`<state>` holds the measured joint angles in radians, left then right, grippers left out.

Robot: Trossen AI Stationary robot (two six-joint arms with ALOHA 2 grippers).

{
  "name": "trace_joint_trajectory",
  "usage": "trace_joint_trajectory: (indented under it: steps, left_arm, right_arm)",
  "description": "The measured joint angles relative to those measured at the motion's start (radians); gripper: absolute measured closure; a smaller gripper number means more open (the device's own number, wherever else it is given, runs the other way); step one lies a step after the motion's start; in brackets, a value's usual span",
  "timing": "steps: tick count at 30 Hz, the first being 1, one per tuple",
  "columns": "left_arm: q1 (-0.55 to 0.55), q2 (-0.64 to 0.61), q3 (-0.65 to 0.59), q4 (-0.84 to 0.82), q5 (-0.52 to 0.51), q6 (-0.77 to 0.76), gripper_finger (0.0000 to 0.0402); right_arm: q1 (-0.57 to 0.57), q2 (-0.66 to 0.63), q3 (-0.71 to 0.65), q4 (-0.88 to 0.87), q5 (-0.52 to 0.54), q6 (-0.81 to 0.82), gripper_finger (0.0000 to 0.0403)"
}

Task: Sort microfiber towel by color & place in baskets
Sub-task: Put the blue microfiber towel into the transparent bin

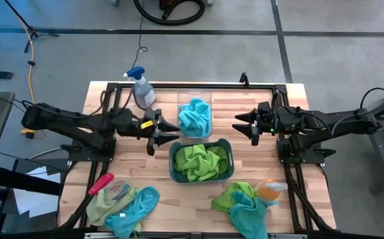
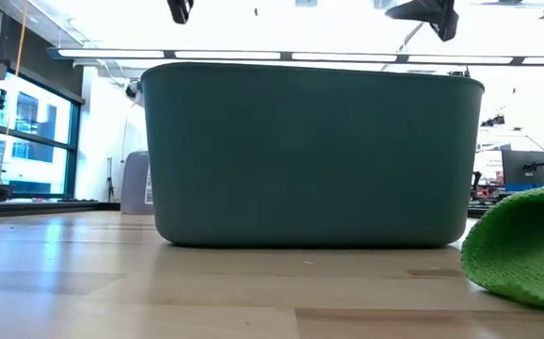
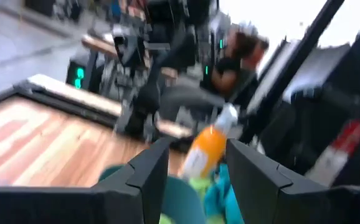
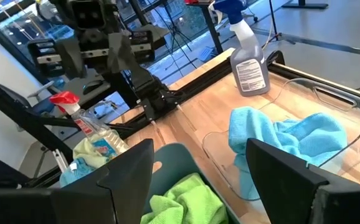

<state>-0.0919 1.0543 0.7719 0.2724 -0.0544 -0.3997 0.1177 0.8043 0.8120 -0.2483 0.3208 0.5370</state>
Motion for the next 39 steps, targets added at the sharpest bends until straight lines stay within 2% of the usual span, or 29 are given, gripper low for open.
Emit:
trace_joint_trajectory:
  steps: [4, 13, 30, 35, 39]
  left_arm:
    - [-0.002, -0.006, -0.053, 0.115, -0.029, -0.009, 0.0253]
    - [0.007, -0.006, -0.053, 0.116, -0.034, 0.068, 0.0253]
    - [0.007, -0.006, -0.053, 0.114, -0.035, 0.053, 0.0253]
    - [0.007, -0.006, -0.053, 0.114, -0.036, 0.046, 0.0253]
    - [0.007, -0.006, -0.053, 0.113, -0.036, 0.037, 0.0253]
  right_arm:
    - [0.0, 0.0, 0.0, 0.017, 0.0, -0.02, 0.0149]
    - [0.0, 0.0, 0.0, 0.03, 0.0, -0.048, 0.0149]
    - [0.0, 0.0, 0.0, 0.049, -0.002, -0.044, 0.0149]
    - [0.0, 0.0, 0.0, 0.11, -0.053, -0.039, 0.0149]
    - [0.0, 0.004, 0.001, 0.188, -0.103, 0.034, 0.0149]
